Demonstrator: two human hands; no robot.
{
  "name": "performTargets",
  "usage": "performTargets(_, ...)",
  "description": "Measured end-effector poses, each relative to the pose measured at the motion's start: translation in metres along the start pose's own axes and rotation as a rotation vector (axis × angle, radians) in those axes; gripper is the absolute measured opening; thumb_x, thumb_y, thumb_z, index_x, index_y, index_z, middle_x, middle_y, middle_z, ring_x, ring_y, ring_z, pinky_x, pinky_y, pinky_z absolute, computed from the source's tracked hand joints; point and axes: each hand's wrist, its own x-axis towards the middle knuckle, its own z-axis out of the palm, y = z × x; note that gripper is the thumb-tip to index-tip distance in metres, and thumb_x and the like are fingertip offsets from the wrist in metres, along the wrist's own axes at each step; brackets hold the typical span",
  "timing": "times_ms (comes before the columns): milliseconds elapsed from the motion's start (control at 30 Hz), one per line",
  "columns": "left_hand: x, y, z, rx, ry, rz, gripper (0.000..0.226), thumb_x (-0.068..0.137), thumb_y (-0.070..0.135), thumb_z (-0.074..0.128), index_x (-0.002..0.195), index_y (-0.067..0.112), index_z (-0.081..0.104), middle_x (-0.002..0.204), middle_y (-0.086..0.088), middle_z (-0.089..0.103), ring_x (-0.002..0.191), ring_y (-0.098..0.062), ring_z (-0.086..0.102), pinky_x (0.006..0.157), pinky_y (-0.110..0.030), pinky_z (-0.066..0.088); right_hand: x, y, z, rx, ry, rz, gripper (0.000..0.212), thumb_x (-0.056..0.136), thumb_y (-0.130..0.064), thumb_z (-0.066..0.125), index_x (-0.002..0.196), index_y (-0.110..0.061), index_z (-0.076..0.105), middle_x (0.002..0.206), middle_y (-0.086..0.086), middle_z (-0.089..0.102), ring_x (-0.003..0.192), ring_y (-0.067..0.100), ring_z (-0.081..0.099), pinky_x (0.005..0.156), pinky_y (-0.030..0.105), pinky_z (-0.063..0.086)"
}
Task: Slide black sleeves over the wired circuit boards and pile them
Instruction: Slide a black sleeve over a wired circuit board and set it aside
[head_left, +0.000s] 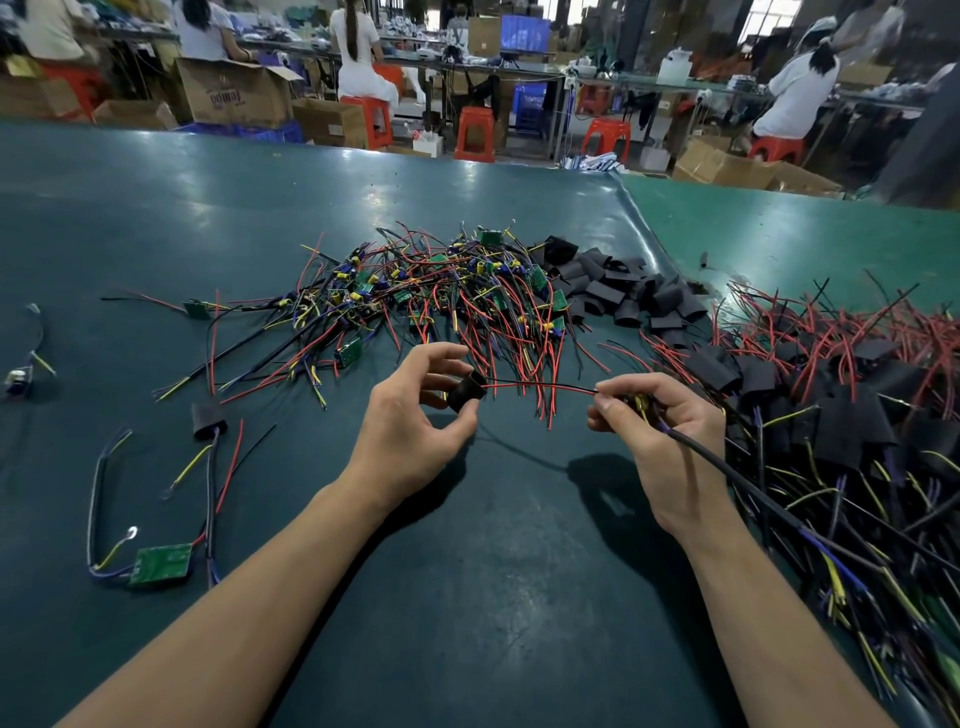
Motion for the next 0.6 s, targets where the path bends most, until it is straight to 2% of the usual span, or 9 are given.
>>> performTargets(133,0.0001,0.0007,0.001,0.003,-0.004,-0.023,0.051,0.079,0.004,0.076,0.12,0.026,0.055,0.103,0.009,0.068,0.09,-0.014,0.068,0.081,-0.036,0.056,-0.0006,-0.002,0.0004,0.013,-0.009,-0.016,0.023,0.084,0.011,0.067,0.081,-0.011,0.072,0.071,0.004,0.071,0.065,0.018,0.069,0.066,0.024,0.057)
performTargets(367,0.0004,0.0024,0.0006,-0.006,0.003,-0.04,0.049,0.08,0.003,0.076,0.12,0.02,0.056,0.103,0.006,0.069,0.09,-0.014,0.068,0.082,-0.036,0.057,-0.0019,-0.0028,-0.0014,0.013,-0.067,0.007,0.025,0.083,0.013,0.066,0.08,-0.011,0.073,0.071,0.01,0.07,0.067,0.022,0.069,0.068,0.025,0.057)
performTargets(600,-0.0003,0.0023,0.0005,-0.003,-0.024,-0.056,0.05,0.079,0.006,0.077,0.119,0.025,0.055,0.104,0.008,0.069,0.091,-0.012,0.068,0.084,-0.036,0.057,-0.002,-0.0042,-0.0024,0.022,-0.086,0.007,0.026,0.082,0.014,0.067,0.079,-0.011,0.073,0.07,0.008,0.07,0.067,0.021,0.068,0.067,0.024,0.055)
